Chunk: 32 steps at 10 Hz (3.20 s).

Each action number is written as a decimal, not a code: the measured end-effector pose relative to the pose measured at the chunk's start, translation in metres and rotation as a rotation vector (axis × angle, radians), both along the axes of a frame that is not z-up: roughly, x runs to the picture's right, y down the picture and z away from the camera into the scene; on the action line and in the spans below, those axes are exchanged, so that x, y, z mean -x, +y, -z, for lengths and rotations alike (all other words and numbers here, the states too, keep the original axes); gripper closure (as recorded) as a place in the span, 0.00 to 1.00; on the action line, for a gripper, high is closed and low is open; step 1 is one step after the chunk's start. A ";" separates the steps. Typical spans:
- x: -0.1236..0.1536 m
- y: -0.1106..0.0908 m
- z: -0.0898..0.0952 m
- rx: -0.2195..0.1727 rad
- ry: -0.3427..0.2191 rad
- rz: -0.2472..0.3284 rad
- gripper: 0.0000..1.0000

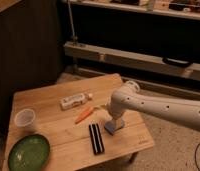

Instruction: Place the eraser in the ceramic cup

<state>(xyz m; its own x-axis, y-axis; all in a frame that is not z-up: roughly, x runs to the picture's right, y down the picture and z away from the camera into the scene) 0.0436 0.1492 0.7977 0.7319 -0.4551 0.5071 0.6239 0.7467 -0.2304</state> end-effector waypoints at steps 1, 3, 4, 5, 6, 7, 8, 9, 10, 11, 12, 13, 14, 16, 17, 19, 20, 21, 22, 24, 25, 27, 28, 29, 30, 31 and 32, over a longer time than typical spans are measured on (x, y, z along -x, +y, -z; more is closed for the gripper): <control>0.007 0.002 0.003 -0.027 -0.080 0.074 0.20; 0.025 0.003 0.009 -0.086 -0.229 0.210 0.20; 0.028 0.003 0.011 -0.103 -0.262 0.241 0.20; 0.029 0.003 0.012 -0.116 -0.283 0.265 0.20; 0.029 0.002 0.014 -0.121 -0.284 0.277 0.20; 0.030 0.001 0.017 -0.130 -0.271 0.291 0.20; 0.038 0.001 0.021 -0.142 -0.265 0.338 0.20; 0.052 0.005 0.032 -0.157 -0.261 0.472 0.20; 0.057 0.009 0.042 -0.156 -0.257 0.545 0.20; 0.058 0.014 0.054 -0.146 -0.236 0.613 0.20; 0.059 0.016 0.060 -0.142 -0.232 0.630 0.20; 0.050 0.021 0.064 -0.134 -0.252 0.621 0.20; 0.045 0.026 0.063 -0.130 -0.296 0.586 0.20; 0.050 0.036 0.061 -0.122 -0.361 0.553 0.20; 0.051 0.038 0.062 -0.124 -0.381 0.556 0.20; 0.074 0.049 0.055 -0.147 -0.451 0.618 0.20; 0.084 0.054 0.049 -0.159 -0.482 0.646 0.20; 0.086 0.060 0.038 -0.168 -0.498 0.673 0.20; 0.089 0.066 0.028 -0.173 -0.506 0.688 0.20; 0.093 0.063 0.014 -0.207 -0.496 0.720 0.20; 0.093 0.058 0.010 -0.218 -0.486 0.728 0.20; 0.089 0.045 -0.002 -0.234 -0.461 0.745 0.20; 0.090 0.044 -0.008 -0.229 -0.460 0.756 0.20; 0.095 0.044 -0.016 -0.223 -0.468 0.775 0.20; 0.095 0.046 -0.021 -0.212 -0.472 0.788 0.20; 0.095 0.051 -0.028 -0.196 -0.481 0.793 0.20; 0.095 0.058 -0.037 -0.175 -0.495 0.799 0.20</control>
